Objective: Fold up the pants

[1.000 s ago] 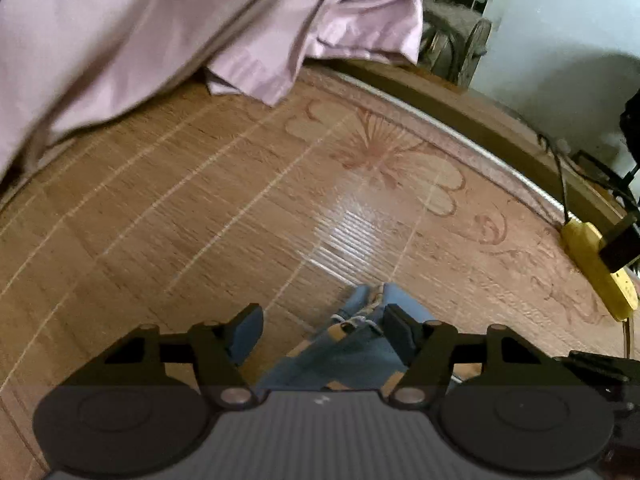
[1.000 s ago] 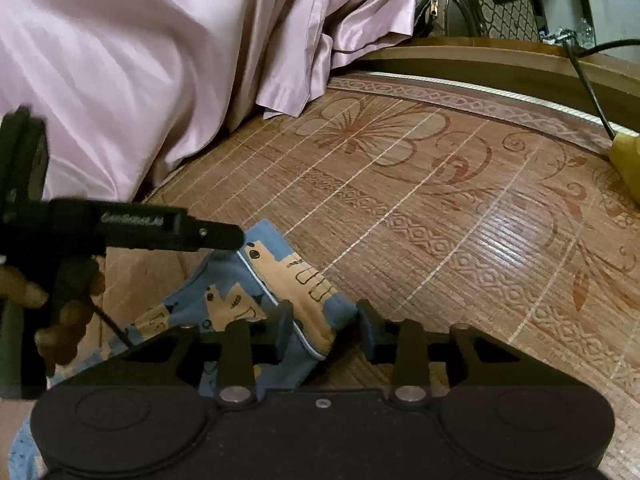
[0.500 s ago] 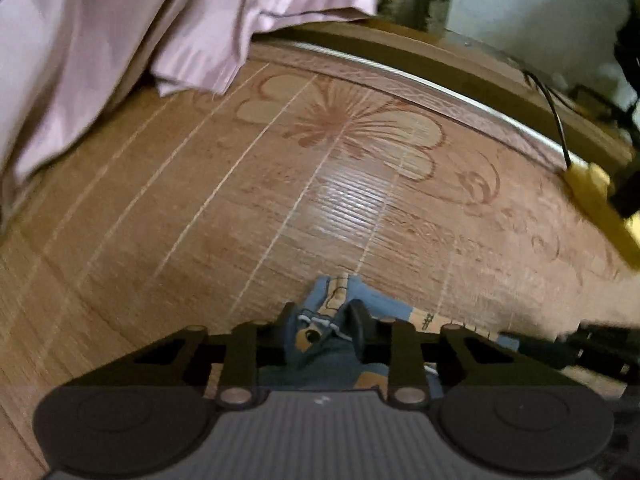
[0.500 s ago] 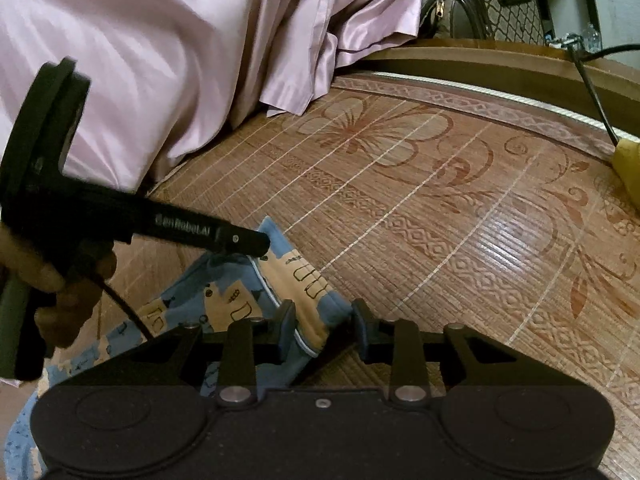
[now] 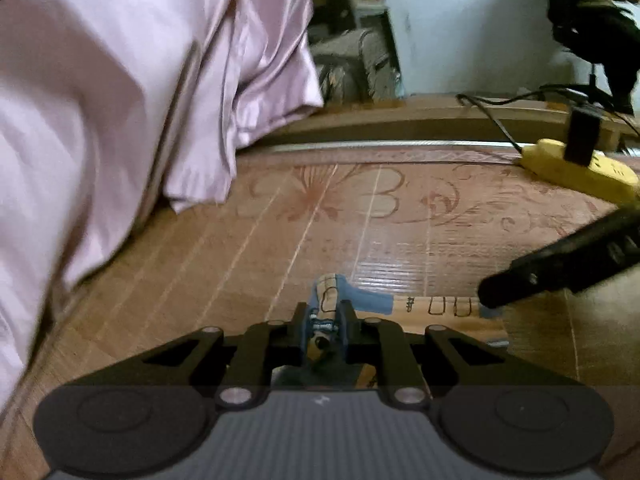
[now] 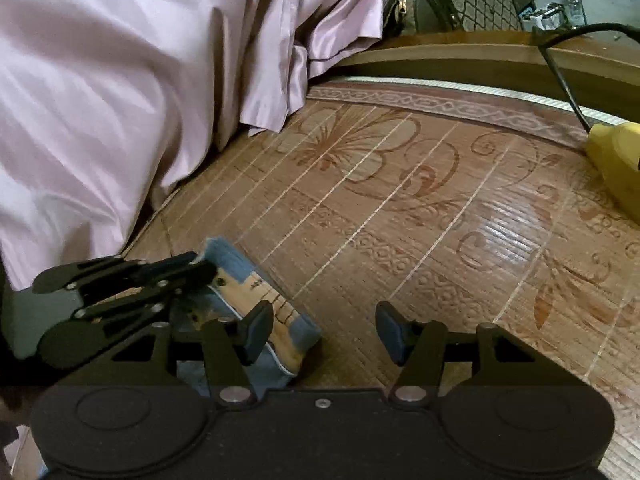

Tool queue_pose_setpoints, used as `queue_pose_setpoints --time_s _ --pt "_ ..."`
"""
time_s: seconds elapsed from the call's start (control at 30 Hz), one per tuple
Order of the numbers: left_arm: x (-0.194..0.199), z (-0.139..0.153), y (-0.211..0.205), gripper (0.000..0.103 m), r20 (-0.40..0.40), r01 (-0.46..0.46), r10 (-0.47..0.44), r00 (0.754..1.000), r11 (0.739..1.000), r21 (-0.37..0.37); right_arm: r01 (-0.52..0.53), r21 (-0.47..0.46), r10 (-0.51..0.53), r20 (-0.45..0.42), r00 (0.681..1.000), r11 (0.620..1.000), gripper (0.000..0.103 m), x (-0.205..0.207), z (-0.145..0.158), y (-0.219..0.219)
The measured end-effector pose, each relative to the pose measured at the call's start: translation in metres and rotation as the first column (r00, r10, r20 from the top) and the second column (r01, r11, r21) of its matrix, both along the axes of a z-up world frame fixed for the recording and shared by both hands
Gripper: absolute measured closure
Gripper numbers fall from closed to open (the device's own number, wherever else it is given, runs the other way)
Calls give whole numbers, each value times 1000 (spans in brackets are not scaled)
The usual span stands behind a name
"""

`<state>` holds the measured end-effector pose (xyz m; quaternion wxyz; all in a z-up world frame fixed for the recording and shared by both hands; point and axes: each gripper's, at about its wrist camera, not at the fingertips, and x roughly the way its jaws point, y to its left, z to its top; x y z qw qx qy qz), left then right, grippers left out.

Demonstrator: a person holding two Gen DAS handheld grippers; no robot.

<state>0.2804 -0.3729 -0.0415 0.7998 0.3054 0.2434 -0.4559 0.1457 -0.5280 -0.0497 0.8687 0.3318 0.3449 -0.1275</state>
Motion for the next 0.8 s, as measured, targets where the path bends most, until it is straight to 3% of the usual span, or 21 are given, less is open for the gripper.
queue_pose_setpoints --time_s 0.1,0.27,0.37,0.53,0.6,0.8 --pt "-12 1 8 87 52 6 -5 999 1000 -26 -31 21 31 8 999 999 43 2 -1 -1" --pt "-36 1 30 87 156 45 -37 987 998 -44 -125 138 120 46 992 982 43 5 -3 -8" --pt "-44 -1 38 87 166 44 -35 985 998 -50 -166 172 159 53 986 971 43 10 -5 -9" --pt "-48 -3 42 87 177 50 -40 983 997 -55 -117 183 112 33 993 976 44 16 -11 -9" --pt "-46 -4 41 87 173 46 -35 984 997 -60 -107 182 102 37 994 977 48 18 -13 -7" --pt "-45 -4 44 87 175 46 -33 984 997 -68 -92 201 90 22 996 975 80 21 -21 -4"
